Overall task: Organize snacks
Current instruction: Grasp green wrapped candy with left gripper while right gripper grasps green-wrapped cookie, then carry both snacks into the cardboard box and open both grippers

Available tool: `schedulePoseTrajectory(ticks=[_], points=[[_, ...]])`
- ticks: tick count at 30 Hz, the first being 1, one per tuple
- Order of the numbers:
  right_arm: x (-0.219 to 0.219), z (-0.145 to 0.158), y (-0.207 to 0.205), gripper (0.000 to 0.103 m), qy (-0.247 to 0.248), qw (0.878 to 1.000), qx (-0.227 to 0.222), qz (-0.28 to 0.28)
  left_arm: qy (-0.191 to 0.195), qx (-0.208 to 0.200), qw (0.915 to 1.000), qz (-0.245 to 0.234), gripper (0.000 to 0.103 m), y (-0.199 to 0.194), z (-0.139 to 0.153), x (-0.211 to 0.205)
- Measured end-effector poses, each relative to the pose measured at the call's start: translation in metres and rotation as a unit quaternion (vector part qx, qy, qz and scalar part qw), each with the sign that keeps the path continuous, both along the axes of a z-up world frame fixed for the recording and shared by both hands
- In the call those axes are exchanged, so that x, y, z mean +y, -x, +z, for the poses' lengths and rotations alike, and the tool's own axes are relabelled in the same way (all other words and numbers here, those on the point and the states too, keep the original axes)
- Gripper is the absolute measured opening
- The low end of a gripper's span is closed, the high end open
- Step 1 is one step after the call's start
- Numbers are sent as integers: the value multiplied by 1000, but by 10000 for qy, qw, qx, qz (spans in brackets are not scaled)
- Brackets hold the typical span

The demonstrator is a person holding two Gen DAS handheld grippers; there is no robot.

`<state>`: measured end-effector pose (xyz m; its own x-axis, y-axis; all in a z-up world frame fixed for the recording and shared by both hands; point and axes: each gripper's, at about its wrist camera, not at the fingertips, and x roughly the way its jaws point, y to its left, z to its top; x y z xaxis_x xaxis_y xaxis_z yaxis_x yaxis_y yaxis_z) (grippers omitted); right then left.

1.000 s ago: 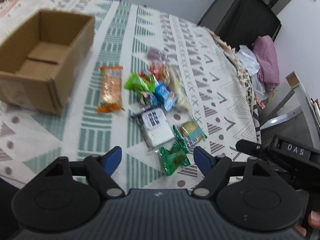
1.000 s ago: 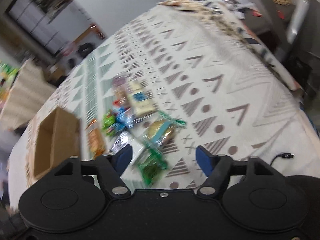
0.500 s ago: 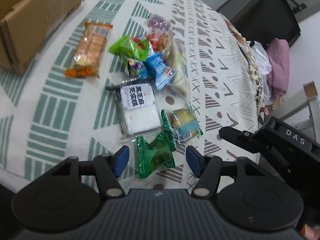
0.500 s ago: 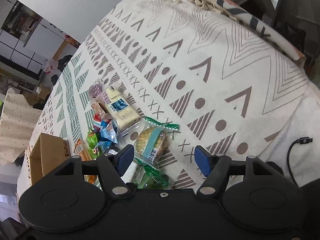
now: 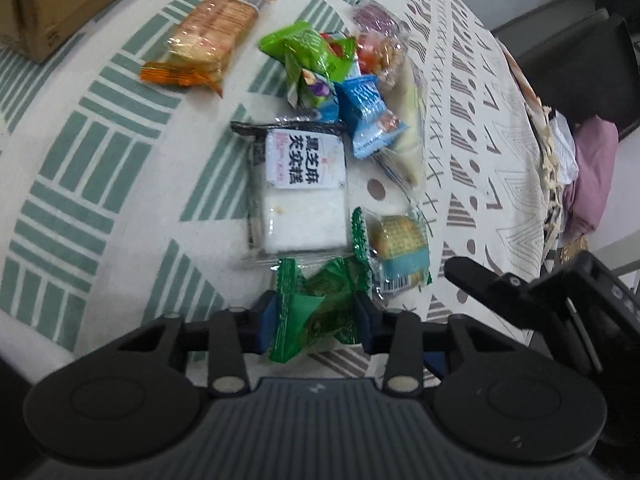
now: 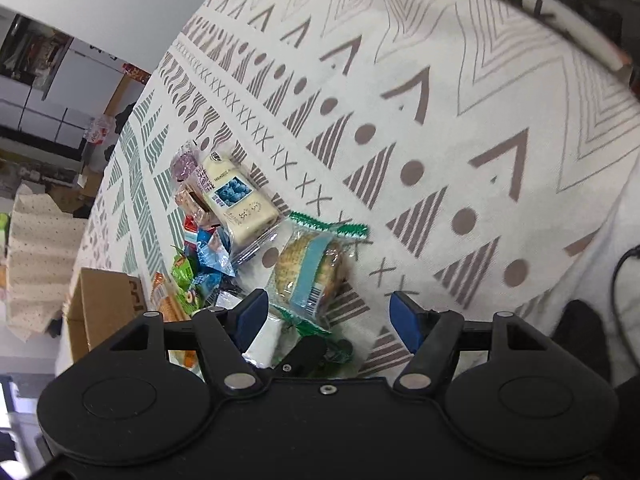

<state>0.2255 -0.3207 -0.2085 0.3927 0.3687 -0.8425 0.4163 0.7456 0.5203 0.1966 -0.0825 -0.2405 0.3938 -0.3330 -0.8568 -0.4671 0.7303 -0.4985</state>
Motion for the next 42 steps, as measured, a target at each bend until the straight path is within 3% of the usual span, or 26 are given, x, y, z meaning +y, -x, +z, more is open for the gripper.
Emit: schedulePoseTrajectory(ticks=[21,22,25,27,32,42], points=[[29,-25,-19,68,299,9995,-11,61,-56,-386,9977,553,34,24,31,37],[29,-24,-19,66,308,9995,-40,58,-70,-408,9974,592,34,25,33,40],[26,-25,-18,38,191,9998,-55,-7,-117,-464,9965,692,34,30,40,48],[22,-24,-14,32,110,9999,-71,-113,-123,-485,9958,763,34,32,45,53],[19,-15,-6,19,-113,9995,-242,-140,-233,-549,9947,842,34,36,62,62],[14,12,12,12,-359,9972,-643,-137,-397,-848,9920,848,34,45,96,82]])
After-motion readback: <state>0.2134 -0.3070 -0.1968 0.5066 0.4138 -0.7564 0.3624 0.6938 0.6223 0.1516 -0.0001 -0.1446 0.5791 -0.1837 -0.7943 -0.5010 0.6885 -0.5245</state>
